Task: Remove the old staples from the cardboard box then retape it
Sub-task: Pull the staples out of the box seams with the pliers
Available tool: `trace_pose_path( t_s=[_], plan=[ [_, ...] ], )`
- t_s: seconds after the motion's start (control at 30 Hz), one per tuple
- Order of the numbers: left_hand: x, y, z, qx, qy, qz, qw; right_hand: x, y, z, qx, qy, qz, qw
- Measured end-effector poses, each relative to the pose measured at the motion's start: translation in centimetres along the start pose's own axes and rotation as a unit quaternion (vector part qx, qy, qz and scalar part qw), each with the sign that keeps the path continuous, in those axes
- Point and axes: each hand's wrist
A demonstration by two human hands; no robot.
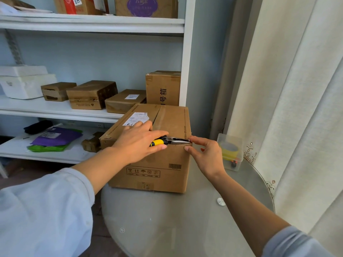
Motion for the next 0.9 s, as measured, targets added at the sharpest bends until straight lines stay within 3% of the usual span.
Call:
trace_pose_path(
  t_s=[0.5,0.9],
  plan=[
    [0.2,0.8,0.3,0.001,-0.053,0.003,0.999,-0.1,0.1,-0.3,-0.012,0.043,0.005,0.999],
    [-0.1,0.3,0.4,0.016,-0.081,0.012,0.997,0.0,1.1,1.2,-0.046,0.065,-0.035,0.996]
  ],
)
Point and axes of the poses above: each hand's wrist, its own y-axis towards the middle knuckle, its own x-axis out of the back of the hand, z = x × y, and after that the axes turned 15 degrees about y, right-handed
